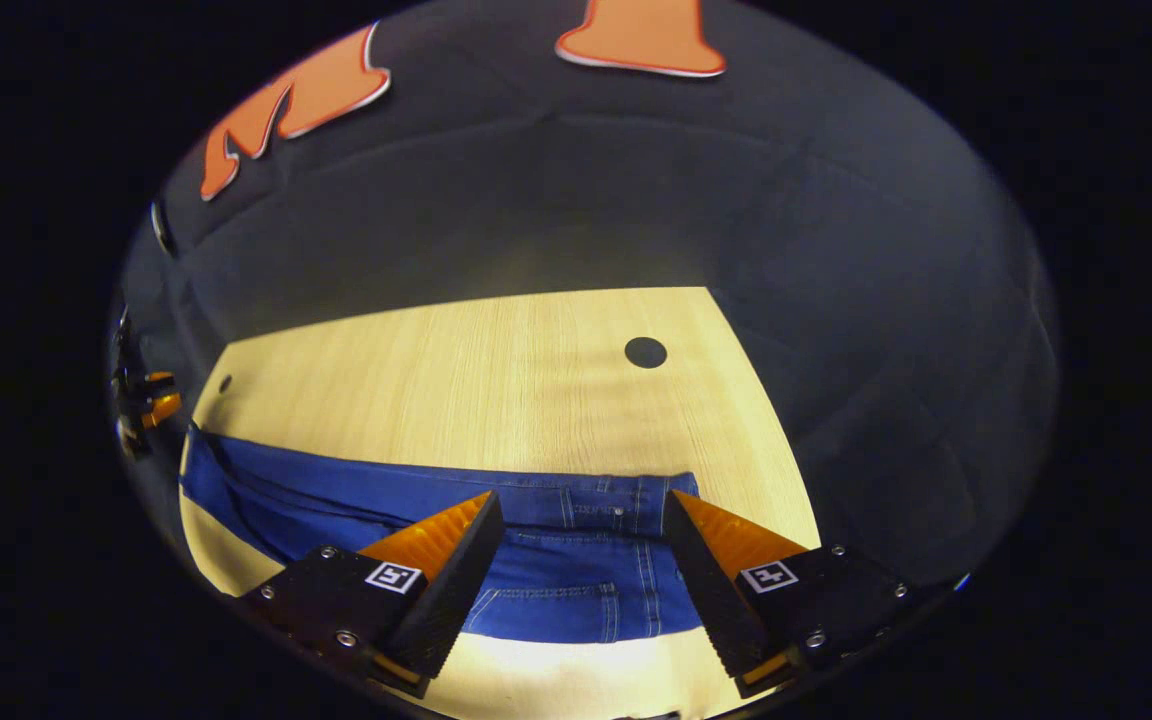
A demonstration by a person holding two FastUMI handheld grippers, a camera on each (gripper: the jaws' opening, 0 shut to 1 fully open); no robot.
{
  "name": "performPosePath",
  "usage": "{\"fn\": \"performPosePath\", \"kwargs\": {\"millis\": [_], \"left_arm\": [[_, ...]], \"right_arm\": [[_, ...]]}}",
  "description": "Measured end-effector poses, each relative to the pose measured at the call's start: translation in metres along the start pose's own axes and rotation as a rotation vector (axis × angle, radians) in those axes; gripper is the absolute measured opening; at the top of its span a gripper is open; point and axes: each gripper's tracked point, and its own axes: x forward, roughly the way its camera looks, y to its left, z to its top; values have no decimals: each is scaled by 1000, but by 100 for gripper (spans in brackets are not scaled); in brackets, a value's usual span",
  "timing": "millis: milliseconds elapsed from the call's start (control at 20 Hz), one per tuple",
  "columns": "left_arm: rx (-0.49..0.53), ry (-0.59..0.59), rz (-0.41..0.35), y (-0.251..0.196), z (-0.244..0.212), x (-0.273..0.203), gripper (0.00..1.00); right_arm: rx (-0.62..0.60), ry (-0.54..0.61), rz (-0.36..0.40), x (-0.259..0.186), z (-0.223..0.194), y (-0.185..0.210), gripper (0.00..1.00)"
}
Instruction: Grasp the waist and the cuffs of the jeans and fold them to make the two legs overlap; first hold the waist and fold one-third of the jeans toward the cuffs, then hold the cuffs and fold the remaining one-third in the same direction to finish folding.
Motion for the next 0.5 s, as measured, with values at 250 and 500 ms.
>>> {"fn": "performPosePath", "kwargs": {"millis": [250,500], "left_arm": [[-29,-104,34,-28,33,-11,100],[-81,-157,97,-24,32,-10,99]], "right_arm": [[317,-79,12,3,-15,-22,99],[615,-9,6,40,-61,-34,98]]}}
